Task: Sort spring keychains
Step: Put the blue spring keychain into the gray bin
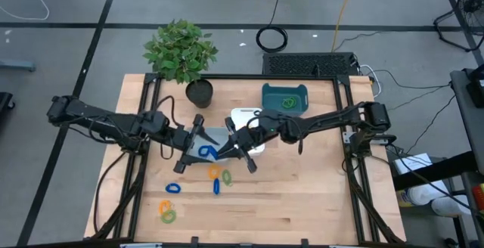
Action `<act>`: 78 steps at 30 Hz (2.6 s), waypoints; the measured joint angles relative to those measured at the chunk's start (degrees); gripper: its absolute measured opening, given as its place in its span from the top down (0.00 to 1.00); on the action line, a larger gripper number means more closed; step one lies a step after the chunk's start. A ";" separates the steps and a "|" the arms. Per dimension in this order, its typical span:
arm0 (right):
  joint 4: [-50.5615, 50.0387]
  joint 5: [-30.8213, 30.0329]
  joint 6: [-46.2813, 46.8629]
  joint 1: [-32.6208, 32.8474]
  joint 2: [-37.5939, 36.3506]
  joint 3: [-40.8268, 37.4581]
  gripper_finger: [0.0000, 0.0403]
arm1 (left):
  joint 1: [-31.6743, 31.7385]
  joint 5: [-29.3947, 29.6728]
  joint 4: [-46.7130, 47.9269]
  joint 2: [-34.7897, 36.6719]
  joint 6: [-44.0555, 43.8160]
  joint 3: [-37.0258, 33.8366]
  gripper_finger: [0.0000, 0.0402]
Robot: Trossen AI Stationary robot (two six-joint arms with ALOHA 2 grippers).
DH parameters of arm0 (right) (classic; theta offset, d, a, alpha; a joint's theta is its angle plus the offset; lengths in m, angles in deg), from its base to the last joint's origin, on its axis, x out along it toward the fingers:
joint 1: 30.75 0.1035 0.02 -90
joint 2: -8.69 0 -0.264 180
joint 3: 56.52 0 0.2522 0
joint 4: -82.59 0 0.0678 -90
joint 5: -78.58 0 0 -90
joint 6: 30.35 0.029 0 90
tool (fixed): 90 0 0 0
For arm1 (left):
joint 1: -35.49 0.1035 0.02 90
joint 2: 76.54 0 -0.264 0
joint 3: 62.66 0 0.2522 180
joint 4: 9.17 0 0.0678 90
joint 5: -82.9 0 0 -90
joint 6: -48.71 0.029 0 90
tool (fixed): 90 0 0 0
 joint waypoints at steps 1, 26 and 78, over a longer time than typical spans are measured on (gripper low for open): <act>0.09 0.00 0.27 0.01 -0.04 0.01 1.00 | 0.00 -0.04 0.05 0.24 0.00 0.00 0.39; -0.44 -0.57 0.84 0.02 -0.01 0.00 0.78 | -0.37 -1.02 0.54 1.37 -6.69 0.07 0.93; -15.15 -21.31 -3.91 -6.21 -12.77 -0.04 0.32 | 0.34 16.80 68.22 -2.22 -26.41 15.04 0.93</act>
